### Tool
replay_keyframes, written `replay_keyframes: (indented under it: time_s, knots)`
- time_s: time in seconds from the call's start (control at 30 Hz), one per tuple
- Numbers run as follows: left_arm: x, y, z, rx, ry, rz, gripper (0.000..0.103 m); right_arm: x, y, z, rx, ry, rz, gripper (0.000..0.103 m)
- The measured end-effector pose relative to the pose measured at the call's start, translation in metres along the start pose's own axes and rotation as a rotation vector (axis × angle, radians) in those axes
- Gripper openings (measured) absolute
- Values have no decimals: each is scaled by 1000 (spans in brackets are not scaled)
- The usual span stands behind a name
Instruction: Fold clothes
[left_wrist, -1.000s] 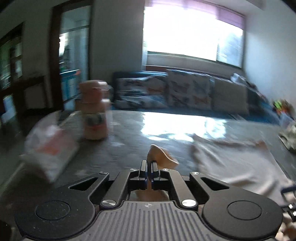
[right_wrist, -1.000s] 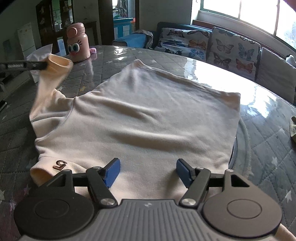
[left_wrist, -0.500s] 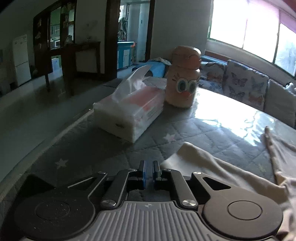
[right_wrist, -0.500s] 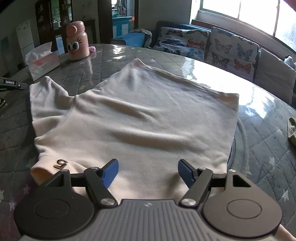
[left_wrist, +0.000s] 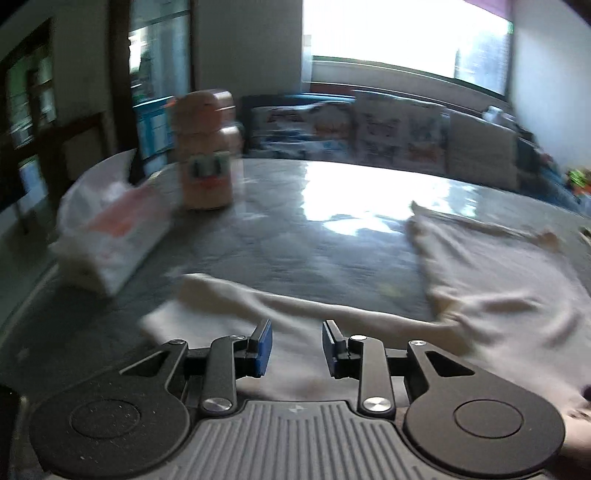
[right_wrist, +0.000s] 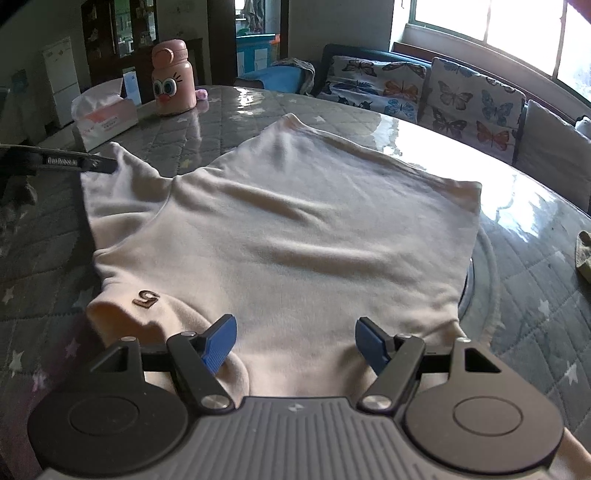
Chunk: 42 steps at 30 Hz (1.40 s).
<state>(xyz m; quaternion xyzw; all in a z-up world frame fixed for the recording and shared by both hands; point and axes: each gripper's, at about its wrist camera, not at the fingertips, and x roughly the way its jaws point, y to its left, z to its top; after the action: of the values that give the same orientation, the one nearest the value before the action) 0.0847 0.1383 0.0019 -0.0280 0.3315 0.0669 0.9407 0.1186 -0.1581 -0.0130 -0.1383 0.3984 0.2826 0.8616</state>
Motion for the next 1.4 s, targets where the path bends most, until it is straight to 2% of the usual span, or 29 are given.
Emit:
replay_keyframes:
  time_s: [0.2, 0.37, 0.43, 0.5, 0.57, 0.6, 0.7, 0.77, 0.87, 0.97, 1.07, 1.13, 1.23, 1.3, 1.4]
  knots:
    - [-28, -61, -9, 157, -27, -211, 33, -24, 3, -8, -29, -24, 25, 71]
    - [-54, -103, -24, 300, -40, -412, 43, -40, 11, -16, -71, -34, 71, 61]
    - [-61, -115, -31, 365, -44, -459, 45, -42, 15, -19, -87, -35, 91, 54]
    - [-62, -128, -39, 433, -48, -460, 45, -39, 19, -20, -98, -36, 100, 47]
    - [-59, -136, -45, 463, -35, -449, 44, -35, 22, -21, -97, -30, 103, 35]
    - [-56, -137, -47, 466, -26, -445, 43, -33, 23, -21, -98, -27, 102, 34]
    - [-50, -136, -51, 466, -12, -436, 29, -35, 27, -24, -120, -33, 89, 26]
    - [-48, -133, -52, 461, -12, -431, 14, -38, 28, -25, -123, -43, 76, 16]
    - [-51, -130, -48, 439, -31, -430, 9, -43, 24, -26, -96, -60, 68, 8]
    - [-59, -126, -43, 410, -56, -452, 7, -48, 22, -26, -87, -65, 75, 9]
    - [-61, -126, -41, 400, -67, -457, 7, -47, 27, -26, -107, -74, 75, 18]
    - [-62, -126, -41, 390, -68, -466, 7, -43, 32, -27, -121, -75, 73, 18]
    - [-64, -125, -41, 381, -68, -472, 7, -38, 37, -30, -142, -78, 60, 17]
    - [-65, -123, -41, 376, -68, -474, 7, -38, 38, -31, -151, -82, 46, 7]
    - [-66, -121, -42, 367, -66, -482, 7, -49, 34, -31, -132, -106, 52, 4]
